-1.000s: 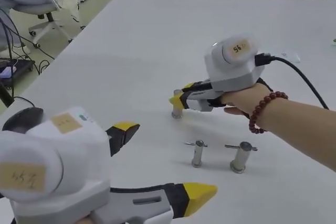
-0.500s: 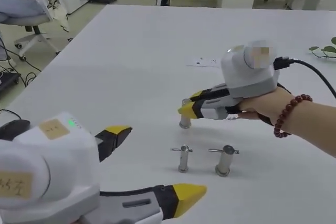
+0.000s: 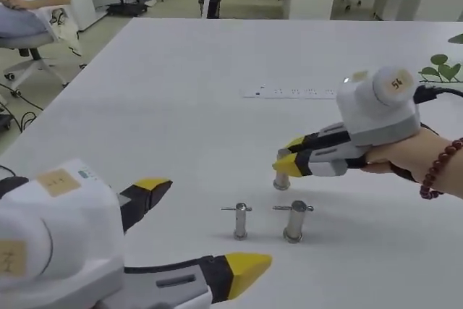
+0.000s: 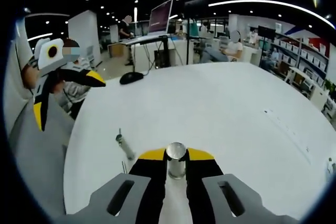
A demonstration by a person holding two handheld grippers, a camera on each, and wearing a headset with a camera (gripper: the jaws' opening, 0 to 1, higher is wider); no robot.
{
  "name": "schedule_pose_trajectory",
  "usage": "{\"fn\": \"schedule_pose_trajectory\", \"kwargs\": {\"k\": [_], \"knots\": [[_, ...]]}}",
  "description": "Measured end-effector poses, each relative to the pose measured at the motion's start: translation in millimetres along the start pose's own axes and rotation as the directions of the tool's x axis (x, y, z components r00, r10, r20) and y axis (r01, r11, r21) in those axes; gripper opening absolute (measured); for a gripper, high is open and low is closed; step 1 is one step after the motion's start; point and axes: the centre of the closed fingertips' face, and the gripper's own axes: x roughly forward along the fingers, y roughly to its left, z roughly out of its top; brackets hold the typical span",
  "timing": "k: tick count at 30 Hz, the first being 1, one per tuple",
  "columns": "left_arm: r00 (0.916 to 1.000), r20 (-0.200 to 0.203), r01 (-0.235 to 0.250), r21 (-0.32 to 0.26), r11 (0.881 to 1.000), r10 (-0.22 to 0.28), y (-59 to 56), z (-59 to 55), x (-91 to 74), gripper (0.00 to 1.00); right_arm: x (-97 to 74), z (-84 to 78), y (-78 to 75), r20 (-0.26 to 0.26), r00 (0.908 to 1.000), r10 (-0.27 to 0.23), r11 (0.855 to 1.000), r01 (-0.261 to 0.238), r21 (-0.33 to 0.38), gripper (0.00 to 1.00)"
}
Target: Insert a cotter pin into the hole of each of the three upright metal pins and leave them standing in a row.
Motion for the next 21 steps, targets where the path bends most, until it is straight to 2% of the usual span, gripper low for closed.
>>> {"fn": "schedule_pose_trajectory", "kwargs": {"k": [12,21], "knots": [[0.9999,0.013,0.004,-0.002,1.0,-0.004,-4.6,2.4,-2.9,0.87,-31.6,-24.4,5.4,-0.024,0.9995,-0.023,1.0,0.023,0.007,0.13],[0.9999,0.014,0.004,0.004,1.0,-0.004,-7.1,1.9,-5.0,0.86,-49.0,-40.7,19.1,-0.034,0.9992,-0.02,1.0,0.021,0.016,0.13]]}}
